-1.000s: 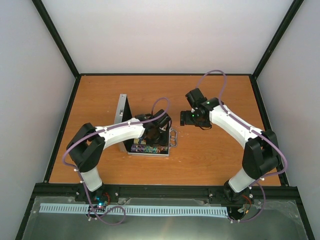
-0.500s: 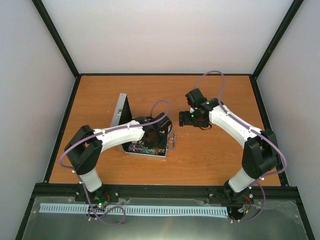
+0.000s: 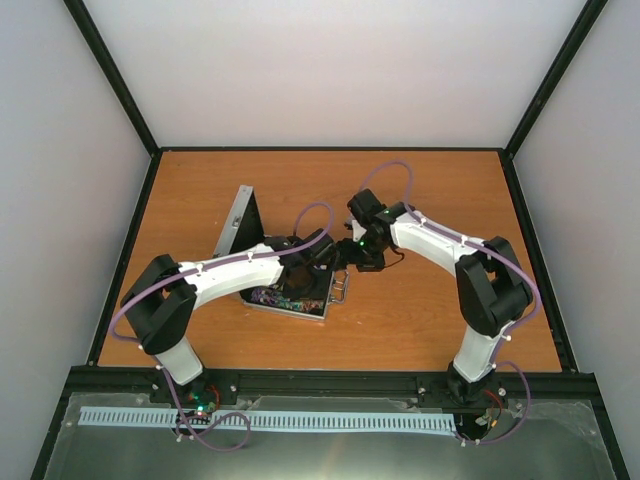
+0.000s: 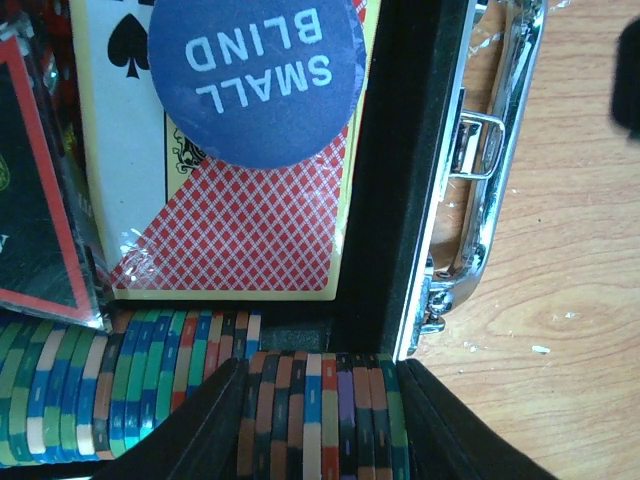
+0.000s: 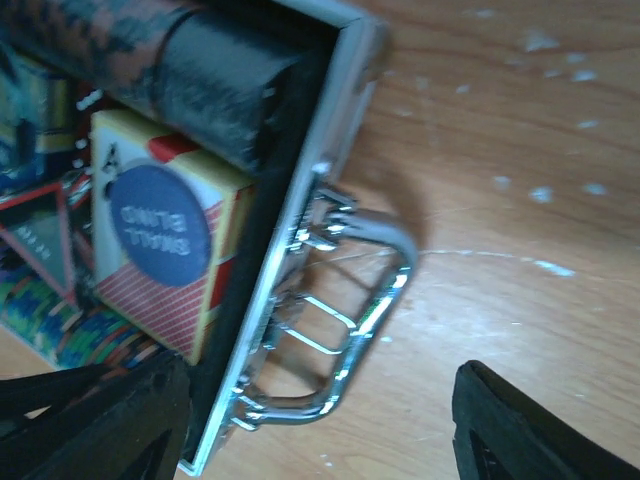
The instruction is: Pack up texas hold em set
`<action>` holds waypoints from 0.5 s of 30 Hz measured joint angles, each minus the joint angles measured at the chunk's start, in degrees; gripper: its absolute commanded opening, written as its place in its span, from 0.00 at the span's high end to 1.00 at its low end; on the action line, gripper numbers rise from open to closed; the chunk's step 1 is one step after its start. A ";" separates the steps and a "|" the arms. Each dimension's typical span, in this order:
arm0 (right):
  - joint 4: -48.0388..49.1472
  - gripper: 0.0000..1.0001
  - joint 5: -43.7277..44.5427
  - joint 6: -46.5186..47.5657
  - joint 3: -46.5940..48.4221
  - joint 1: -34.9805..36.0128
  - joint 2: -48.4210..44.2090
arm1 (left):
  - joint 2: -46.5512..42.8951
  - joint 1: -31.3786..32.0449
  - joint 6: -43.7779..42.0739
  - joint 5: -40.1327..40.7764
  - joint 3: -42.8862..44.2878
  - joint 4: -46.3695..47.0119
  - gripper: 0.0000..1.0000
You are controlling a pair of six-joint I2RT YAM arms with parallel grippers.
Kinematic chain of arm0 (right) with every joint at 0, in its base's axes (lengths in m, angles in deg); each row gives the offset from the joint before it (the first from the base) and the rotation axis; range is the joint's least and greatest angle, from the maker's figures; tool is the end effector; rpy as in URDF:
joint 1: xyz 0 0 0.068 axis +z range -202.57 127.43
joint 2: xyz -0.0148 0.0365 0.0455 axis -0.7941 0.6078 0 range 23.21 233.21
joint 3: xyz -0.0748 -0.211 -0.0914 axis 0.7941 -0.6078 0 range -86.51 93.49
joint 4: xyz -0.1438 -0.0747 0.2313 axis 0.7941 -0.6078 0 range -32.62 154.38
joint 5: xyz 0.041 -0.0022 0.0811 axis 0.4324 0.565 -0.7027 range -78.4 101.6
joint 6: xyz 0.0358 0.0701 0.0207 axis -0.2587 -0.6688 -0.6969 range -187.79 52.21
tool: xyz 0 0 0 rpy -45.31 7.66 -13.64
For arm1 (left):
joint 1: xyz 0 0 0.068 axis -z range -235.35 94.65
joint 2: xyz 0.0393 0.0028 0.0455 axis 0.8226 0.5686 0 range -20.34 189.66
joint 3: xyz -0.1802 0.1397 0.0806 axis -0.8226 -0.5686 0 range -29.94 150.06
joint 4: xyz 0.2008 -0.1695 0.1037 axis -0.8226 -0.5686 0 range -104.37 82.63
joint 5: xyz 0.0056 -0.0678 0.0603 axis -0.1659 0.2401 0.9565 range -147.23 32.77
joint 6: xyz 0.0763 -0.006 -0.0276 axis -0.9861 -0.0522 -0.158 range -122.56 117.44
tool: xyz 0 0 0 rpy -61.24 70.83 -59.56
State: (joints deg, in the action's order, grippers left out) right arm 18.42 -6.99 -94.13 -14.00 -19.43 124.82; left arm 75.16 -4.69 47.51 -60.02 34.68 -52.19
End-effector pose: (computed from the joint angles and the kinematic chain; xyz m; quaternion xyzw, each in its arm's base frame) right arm 0.2939 0.2187 0.1270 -0.0790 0.9755 0.2027 0.0320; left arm 0.2117 -0.2637 0.1185 0.0081 0.9919 -0.1112 0.0608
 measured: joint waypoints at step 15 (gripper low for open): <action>2.49 0.57 -5.77 -2.84 1.38 3.63 5.09 | -0.26 0.00 0.20 0.07 -0.39 0.00 0.99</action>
State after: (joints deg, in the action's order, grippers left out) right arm 20.91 -12.76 -96.98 -12.63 -15.80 129.91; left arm 74.90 -4.69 47.70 -59.95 34.29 -52.19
